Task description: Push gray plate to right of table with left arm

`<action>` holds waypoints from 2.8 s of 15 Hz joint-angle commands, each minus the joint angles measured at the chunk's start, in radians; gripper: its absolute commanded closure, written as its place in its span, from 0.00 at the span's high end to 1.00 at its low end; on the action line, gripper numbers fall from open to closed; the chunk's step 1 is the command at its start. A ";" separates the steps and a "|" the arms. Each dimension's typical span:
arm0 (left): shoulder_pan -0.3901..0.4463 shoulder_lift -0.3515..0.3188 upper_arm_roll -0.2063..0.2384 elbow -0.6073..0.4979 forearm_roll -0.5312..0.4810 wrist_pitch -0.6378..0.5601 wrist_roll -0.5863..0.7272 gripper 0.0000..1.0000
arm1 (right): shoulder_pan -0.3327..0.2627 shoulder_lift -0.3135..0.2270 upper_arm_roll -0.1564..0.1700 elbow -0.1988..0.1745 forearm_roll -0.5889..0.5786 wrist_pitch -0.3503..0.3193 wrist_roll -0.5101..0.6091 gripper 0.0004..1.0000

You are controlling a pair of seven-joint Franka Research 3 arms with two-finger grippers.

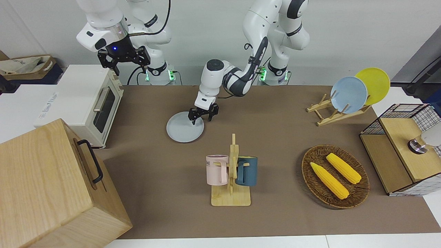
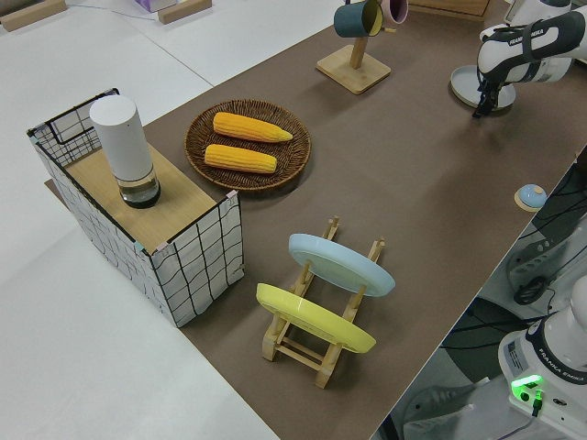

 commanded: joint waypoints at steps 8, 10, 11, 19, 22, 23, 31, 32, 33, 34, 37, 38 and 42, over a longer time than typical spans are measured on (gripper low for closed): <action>0.075 -0.187 0.014 -0.085 0.005 -0.169 0.190 0.99 | -0.020 -0.002 0.016 0.009 0.004 -0.016 0.012 0.98; 0.104 -0.239 0.017 -0.085 -0.041 -0.256 0.290 0.99 | -0.019 -0.002 0.016 0.009 0.004 -0.016 0.012 0.98; 0.136 -0.269 0.017 -0.085 -0.072 -0.308 0.357 0.99 | -0.019 -0.002 0.016 0.009 0.004 -0.016 0.012 0.98; 0.341 -0.426 0.018 -0.074 -0.121 -0.610 0.687 0.99 | -0.020 -0.002 0.016 0.009 0.004 -0.016 0.013 0.98; 0.412 -0.460 0.020 -0.067 -0.121 -0.686 0.784 0.99 | -0.020 -0.002 0.016 0.009 0.004 -0.016 0.013 0.98; 0.435 -0.469 0.020 -0.065 -0.121 -0.702 0.816 0.99 | -0.020 -0.002 0.016 0.009 0.004 -0.016 0.013 0.98; 0.613 -0.520 0.035 0.044 -0.109 -0.911 1.066 0.99 | -0.020 -0.002 0.016 0.009 0.004 -0.016 0.013 0.98; 0.615 -0.520 0.050 0.060 -0.107 -0.936 1.091 0.99 | -0.019 -0.002 0.016 0.009 0.004 -0.016 0.012 0.98; 0.613 -0.520 0.075 0.074 -0.106 -0.954 1.109 0.99 | -0.019 -0.002 0.016 0.009 0.004 -0.016 0.013 0.98; 0.615 -0.520 0.087 0.090 -0.100 -0.969 1.131 0.99 | -0.019 -0.002 0.016 0.009 0.004 -0.016 0.013 0.98; 0.615 -0.520 0.136 0.123 -0.063 -1.014 1.197 0.99 | -0.020 -0.002 0.016 0.009 0.004 -0.016 0.013 0.98; 0.613 -0.520 0.152 0.125 -0.054 -1.020 1.223 0.99 | -0.019 -0.002 0.016 0.009 0.004 -0.016 0.012 0.98; 0.615 -0.535 0.201 0.159 -0.029 -1.060 1.306 0.99 | -0.020 -0.002 0.016 0.009 0.004 -0.016 0.012 0.98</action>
